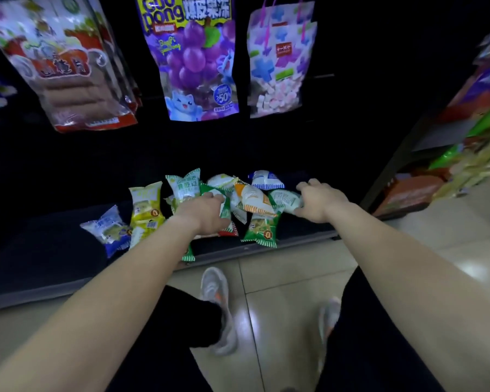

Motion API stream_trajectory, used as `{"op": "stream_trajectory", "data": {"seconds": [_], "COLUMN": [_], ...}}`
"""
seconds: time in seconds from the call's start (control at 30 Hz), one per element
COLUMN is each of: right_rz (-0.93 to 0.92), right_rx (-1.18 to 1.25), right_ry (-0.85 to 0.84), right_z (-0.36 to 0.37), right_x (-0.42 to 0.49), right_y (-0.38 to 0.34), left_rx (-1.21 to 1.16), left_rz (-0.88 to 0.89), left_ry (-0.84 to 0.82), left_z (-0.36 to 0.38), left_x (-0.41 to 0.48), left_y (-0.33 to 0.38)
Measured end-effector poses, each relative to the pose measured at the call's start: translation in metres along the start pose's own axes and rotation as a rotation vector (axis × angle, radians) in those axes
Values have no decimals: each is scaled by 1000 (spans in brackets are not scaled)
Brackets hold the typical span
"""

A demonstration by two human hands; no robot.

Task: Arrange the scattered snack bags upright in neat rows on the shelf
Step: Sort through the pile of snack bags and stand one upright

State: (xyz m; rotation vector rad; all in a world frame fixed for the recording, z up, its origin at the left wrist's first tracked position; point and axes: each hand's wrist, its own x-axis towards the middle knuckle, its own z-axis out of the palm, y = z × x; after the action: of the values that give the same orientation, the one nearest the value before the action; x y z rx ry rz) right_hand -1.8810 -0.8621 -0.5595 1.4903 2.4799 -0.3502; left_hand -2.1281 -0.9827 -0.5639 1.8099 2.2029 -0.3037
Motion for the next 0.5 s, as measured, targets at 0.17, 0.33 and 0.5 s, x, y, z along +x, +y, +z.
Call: {"op": "stream_trajectory", "data": {"seconds": [0.17,0.33,0.5], "right_rz": [45,33,-47], "right_rx": [-16,-40,-18], "right_ry": [-3,-98,-218], "right_z": [6,28,85], "right_x": [40,122,213], "right_y": [40,85,121], "left_rx": [-2,-35,50], "left_rz": [58,123,185], "left_ry": [34,82,91], "left_z": [0,9,40], "left_x": [68,168,260], "left_y": [6,25,50]}}
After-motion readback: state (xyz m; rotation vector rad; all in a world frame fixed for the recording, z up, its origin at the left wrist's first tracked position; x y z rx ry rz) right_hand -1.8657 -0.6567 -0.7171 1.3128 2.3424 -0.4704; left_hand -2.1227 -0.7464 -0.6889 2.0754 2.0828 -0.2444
